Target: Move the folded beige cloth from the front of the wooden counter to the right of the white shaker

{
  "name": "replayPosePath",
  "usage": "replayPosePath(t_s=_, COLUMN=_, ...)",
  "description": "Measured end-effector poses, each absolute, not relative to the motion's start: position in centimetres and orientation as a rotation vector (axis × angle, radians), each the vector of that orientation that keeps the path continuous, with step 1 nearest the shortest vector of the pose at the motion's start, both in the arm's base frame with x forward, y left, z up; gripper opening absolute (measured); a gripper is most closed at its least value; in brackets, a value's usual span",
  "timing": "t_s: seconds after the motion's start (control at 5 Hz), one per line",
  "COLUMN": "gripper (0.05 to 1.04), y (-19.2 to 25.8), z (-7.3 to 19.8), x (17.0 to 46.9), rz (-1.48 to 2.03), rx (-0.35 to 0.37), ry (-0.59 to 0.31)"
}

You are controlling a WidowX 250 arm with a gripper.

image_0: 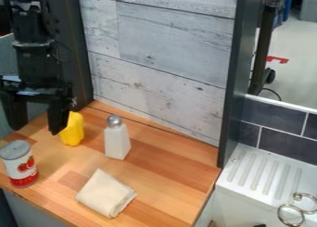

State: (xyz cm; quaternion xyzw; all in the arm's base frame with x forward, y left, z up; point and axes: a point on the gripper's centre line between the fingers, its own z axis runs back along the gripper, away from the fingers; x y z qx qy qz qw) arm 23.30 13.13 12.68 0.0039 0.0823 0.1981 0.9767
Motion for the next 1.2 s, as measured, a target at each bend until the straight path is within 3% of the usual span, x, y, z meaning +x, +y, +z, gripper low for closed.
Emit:
replayPosePath(t_s=0.6, gripper=1.001, y=10.7, z=10.0, x=24.1, rz=0.218, rx=0.021, ry=0.229)
replayPosePath(t_s=1.2, gripper=1.001, y=7.9, z=4.5, x=23.3, rz=0.068, rx=-0.002, ry=0.307)
